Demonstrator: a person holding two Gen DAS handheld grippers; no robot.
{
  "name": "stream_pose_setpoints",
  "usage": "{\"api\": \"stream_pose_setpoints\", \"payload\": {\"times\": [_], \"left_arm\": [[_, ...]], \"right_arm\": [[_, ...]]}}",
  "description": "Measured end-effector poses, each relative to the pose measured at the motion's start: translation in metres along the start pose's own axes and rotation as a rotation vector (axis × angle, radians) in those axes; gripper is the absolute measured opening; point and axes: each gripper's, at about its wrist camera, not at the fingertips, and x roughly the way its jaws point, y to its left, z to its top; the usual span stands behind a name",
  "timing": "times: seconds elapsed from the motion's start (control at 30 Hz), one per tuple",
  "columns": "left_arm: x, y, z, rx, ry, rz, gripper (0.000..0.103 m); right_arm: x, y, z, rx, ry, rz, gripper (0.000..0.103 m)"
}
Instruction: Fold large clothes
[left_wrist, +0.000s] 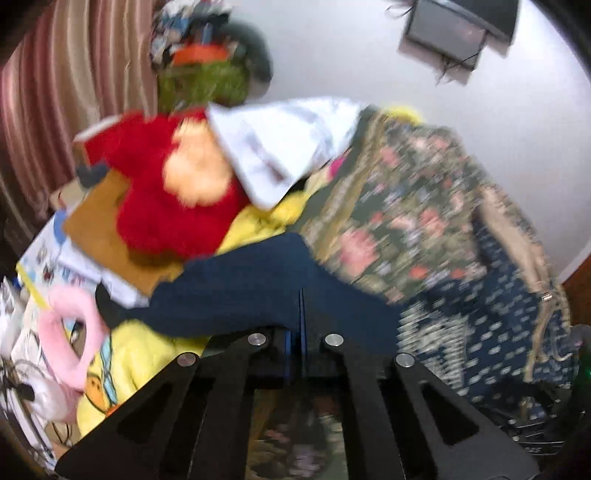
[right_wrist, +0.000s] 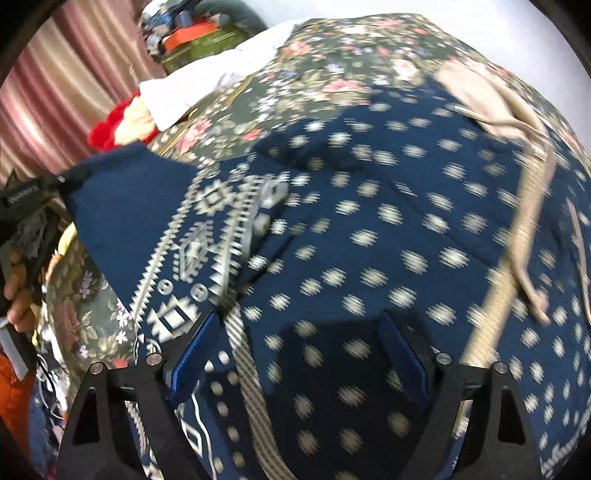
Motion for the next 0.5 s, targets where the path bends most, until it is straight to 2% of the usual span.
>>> {"api": "stream_pose_setpoints", "payload": {"times": [0.13, 0.23, 0.3, 0.5], "left_arm": [[-0.043, -0.042, 0.021, 0.08, -0.083, -0.091, 0.002], [-0.067, -0.082, 0.029, 0.144, -0.116, -0.158, 0.002], [-0.077, -0.116, 0.032, 0.182, -0.114, -0.216, 0.002], [-0.072, -0.22, 0.012, 0.31, -0.071, -0.288, 0.002]], "right_arm": [[-0.031, -0.031, -0.01, 0.053, -0.035, -0.033, 0.087], [-0.062, -0.055, -0.021, 0.089, -0.071, -0.049, 0.087], [-0.08, -0.069, -0.028, 0.109, -0.094, -0.046, 0.087], [-0.134, -0.111, -0.058, 0.158, -0.164, -0.058, 0.087]]}}
